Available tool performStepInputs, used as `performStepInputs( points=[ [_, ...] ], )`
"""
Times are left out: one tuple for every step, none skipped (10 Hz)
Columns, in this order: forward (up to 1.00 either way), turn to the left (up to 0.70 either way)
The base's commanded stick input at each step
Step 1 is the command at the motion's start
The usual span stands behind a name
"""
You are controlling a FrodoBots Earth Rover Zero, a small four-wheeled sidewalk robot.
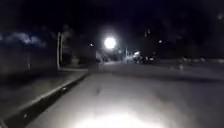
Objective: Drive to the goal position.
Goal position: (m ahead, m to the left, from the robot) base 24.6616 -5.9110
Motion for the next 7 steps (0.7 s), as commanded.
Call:
performStepInputs(
  points=[
    [1.0,0.0],
    [1.0,0.0],
    [1.0,0.0],
    [1.0,0.0],
    [1.0,0.0],
    [1.0,0.0],
    [1.0,0.0]
  ],
)
